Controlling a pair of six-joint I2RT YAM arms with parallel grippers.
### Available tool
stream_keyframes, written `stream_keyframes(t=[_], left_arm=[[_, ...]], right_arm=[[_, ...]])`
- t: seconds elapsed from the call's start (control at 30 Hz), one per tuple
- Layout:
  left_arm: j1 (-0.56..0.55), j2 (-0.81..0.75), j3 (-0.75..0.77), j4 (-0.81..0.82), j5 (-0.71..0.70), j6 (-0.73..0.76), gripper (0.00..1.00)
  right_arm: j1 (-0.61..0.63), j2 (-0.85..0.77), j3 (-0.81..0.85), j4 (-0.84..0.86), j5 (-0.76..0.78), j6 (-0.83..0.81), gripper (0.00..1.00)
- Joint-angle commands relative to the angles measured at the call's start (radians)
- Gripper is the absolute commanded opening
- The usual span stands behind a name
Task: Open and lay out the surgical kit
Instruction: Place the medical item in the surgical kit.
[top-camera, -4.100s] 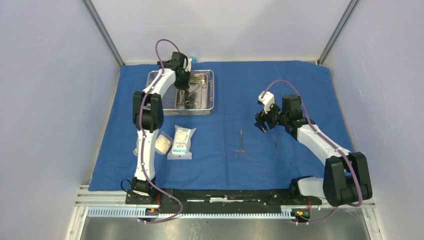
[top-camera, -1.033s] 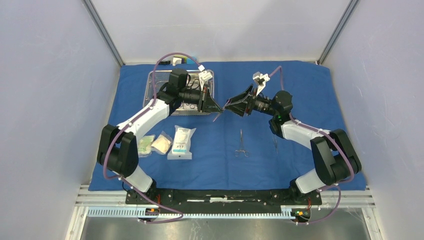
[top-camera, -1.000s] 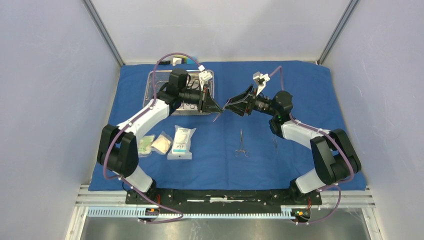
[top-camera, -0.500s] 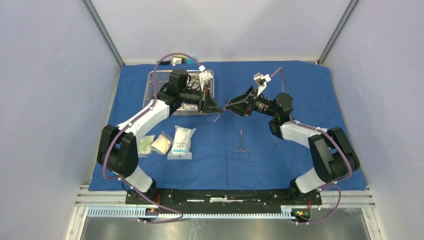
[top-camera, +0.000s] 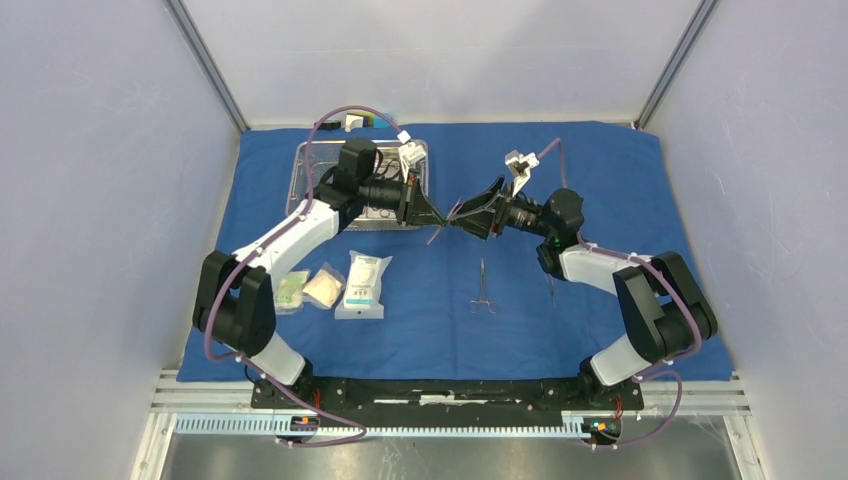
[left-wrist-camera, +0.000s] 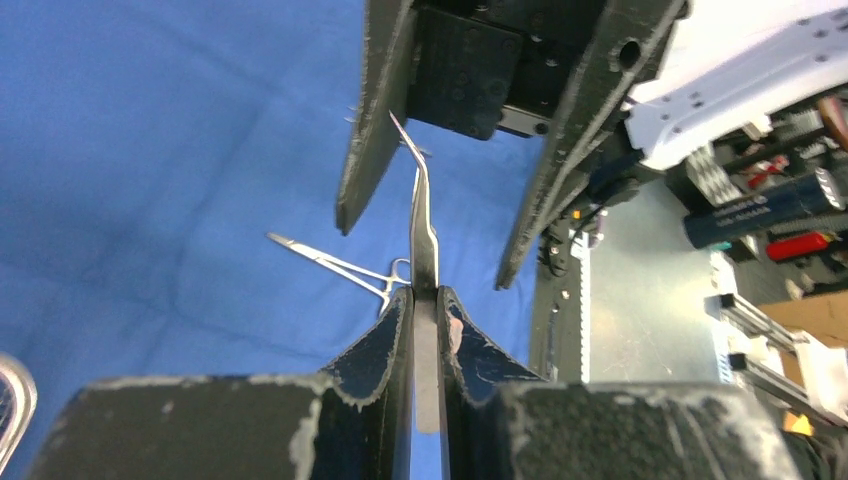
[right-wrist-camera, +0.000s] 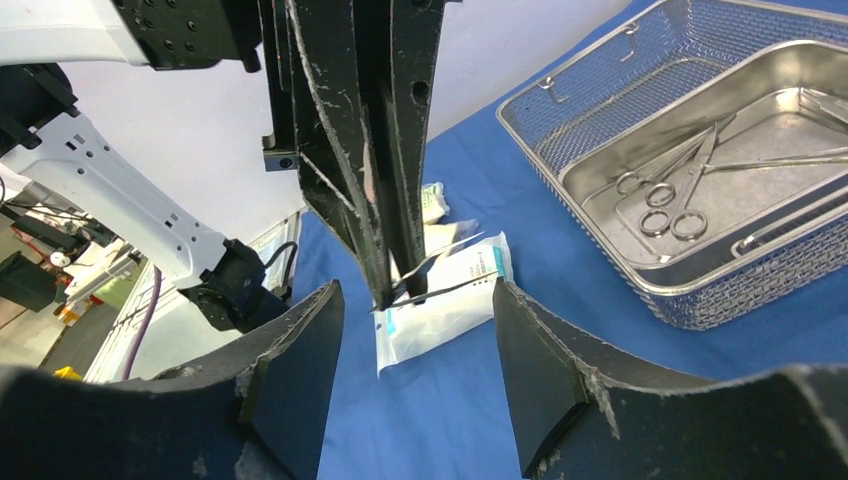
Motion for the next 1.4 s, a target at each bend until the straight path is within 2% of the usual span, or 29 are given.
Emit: stream_keyframes(t=[0.0,0.17,0.3,0.5,0.67,0.93,1.37], left_arm=[[-0.004,-0.046,0.060,-0.109,-0.143,0.096,0.02],[-0.023,-0.058,0.102,-0.213,-0.353,0.200,0.02],[-0.076,-0.064,0.123,-0.275,-0.524,0.262,0.02],[-0.173,-0.075,0.127,-0.298,-0.802,0.308,0.02],[-0.229,-0.080,0.128,-0.295,-0.944,0.329,0.02],[-0.285,-0.067,0.132,-0.296,-1.019,0.351,0.02],[-0.337,-0.040,0.160,-0.296,-1.019,0.358,0.02]], right_arm=[[0.001,-0.028,-0.027,0.000,0.024,-0.034,0.65],[-0.003,-0.076,-0.046,-0.048,0.111,-0.030,0.67],[-0.004,-0.078,-0.037,-0.071,0.176,0.054,0.65],[-0.008,-0.061,-0.029,-0.111,0.243,0.134,0.65],[-0.023,-0.060,-0.078,-0.167,0.301,0.136,0.66],[-0.023,-0.042,-0.084,-0.160,0.317,0.142,0.64],[-0.016,-0.010,-0.100,-0.115,0.322,0.179,0.59]])
